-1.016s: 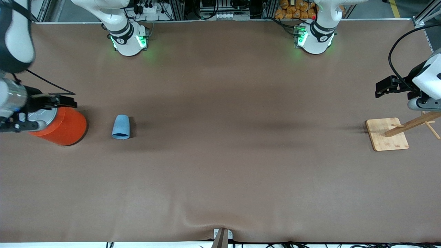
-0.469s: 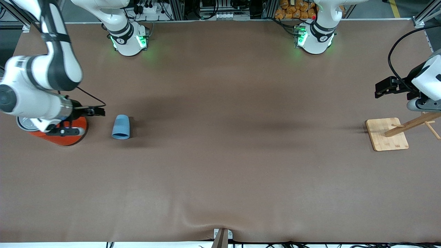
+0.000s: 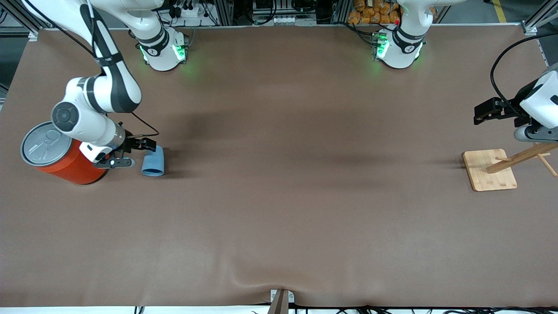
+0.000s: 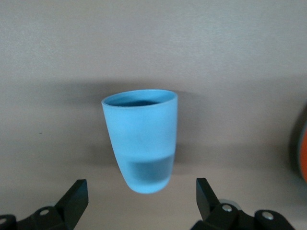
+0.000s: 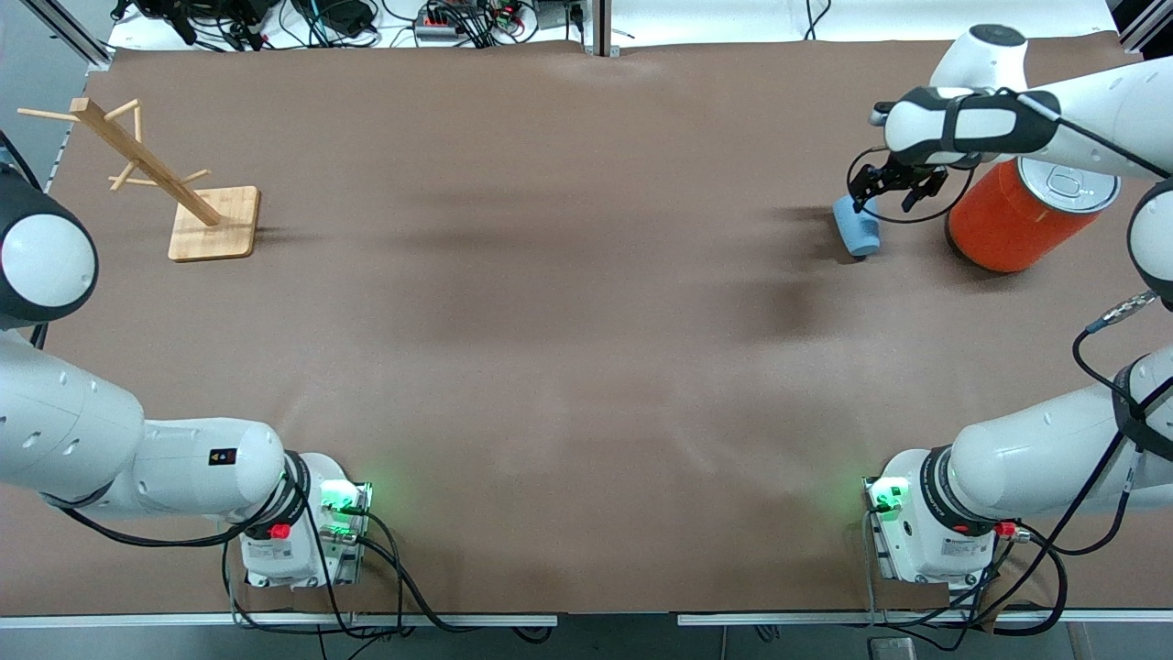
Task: Flip cup
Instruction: 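Grasp the blue cup with the right gripper and lift it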
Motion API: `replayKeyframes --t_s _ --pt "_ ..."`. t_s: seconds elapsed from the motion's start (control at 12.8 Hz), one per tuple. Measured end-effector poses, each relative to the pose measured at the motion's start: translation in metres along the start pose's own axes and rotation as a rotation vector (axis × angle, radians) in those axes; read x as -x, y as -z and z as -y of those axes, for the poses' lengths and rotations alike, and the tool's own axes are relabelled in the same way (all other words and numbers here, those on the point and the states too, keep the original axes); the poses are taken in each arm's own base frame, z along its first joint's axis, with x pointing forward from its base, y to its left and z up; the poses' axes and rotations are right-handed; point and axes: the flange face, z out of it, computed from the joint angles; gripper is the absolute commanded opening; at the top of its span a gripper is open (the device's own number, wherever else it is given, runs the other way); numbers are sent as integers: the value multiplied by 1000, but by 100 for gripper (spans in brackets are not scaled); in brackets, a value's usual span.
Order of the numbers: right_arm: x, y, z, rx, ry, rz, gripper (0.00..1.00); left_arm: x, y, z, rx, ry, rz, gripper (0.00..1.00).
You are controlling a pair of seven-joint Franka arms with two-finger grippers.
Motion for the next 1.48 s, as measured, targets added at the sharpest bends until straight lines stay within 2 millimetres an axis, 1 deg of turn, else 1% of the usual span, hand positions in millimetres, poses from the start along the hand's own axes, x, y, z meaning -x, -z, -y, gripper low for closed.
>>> replayKeyframes --t_s 0.23,0.47,0.7,0.78,0.86,0.94,1.02,1.09,1.17,1.25,1.33,1.48 --pt "-4 -18 10 3 18 -32 100 0 0 -1 0 -2 0 100" --pt "-5 -37 16 6 35 -27 100 0 0 -2 0 -3 0 100" --pt "-6 -48 24 34 87 -29 100 0 0 -3 0 -5 0 100" --pt "-7 -51 23 48 105 -36 95 0 0 -3 0 -5 0 100" --pt "-8 -55 21 55 112 -43 67 0 0 -3 0 -5 0 100" --pt "-9 -62 20 57 114 -42 47 0 0 -3 0 -5 0 100" --pt "-9 -67 19 57 118 -40 38 0 0 -3 0 -5 0 100" --pt "-9 -70 19 58 120 -39 19 0 0 -3 0 -5 0 100" --pt "-10 -67 19 59 123 -44 4 0 0 -3 0 -5 0 100" --pt "-11 -67 19 61 136 -46 0 0 0 -3 0 -5 0 100" --pt "-12 -66 19 63 158 -49 0 0 0 -3 0 -5 0 100" --pt "-23 -54 20 69 191 -64 0 0 0 -3 0 -5 0 100"
